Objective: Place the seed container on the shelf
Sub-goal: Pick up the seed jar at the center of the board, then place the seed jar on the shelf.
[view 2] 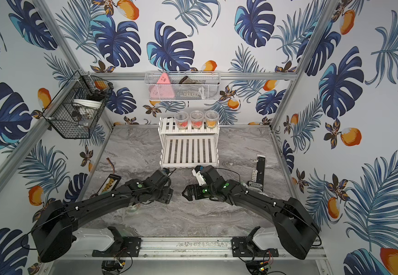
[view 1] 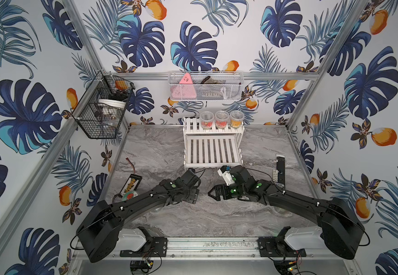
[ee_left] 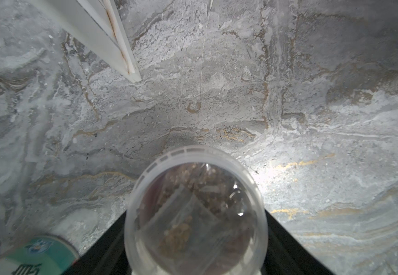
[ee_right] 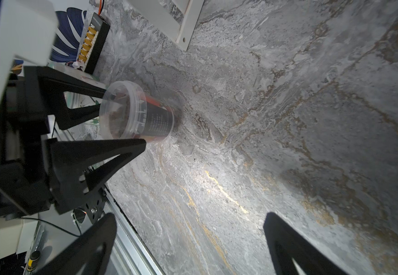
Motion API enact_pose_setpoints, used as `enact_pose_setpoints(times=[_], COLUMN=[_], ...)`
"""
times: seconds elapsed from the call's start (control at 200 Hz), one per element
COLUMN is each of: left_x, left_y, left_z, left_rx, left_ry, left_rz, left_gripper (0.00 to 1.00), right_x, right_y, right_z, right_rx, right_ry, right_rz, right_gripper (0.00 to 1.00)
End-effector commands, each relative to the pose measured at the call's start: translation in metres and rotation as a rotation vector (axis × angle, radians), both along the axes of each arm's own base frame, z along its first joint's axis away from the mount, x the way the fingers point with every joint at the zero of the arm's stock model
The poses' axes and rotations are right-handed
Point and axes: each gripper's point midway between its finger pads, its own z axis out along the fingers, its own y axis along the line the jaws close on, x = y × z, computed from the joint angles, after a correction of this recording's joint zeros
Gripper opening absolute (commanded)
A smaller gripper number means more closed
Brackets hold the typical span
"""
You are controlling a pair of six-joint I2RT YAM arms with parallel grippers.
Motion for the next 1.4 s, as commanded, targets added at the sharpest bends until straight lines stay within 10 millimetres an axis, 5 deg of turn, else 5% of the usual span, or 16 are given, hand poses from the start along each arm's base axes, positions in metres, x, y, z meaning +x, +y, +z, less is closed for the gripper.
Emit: enact_pose_setpoints(times=[0.0, 0.59, 1.101, 1.391], left_x=[-0.002, 0.029, 0.092, 0.116], left_y=[0.006, -0.013, -0.009, -0.004], left_z=[0.012, 0.151, 0.232, 0.255], left_rx=[0.023, -0.053, -0.109, -0.114], left_ry=[0.003, -0.157, -0.248, -0.286], left_rz=[0.011, -0.012, -0.045, -0.045], left_gripper=[0.76, 0.75, 0.74, 0.74], right_x=[0.004, 0.032, 0.049, 0.062], right_y=[-0.001, -0.02, 0.002, 0.011], right_z=[0.011, 0.107, 0.148, 0.165], right_rx=[-0.002, 0.053, 0.145, 0.152], right_ry=[-0.033, -0.315, -0.402, -0.452], right_rz=[-0.01, -0.124, -0.102, -0.102], right_gripper=[1.0, 1.0, 1.0, 1.0])
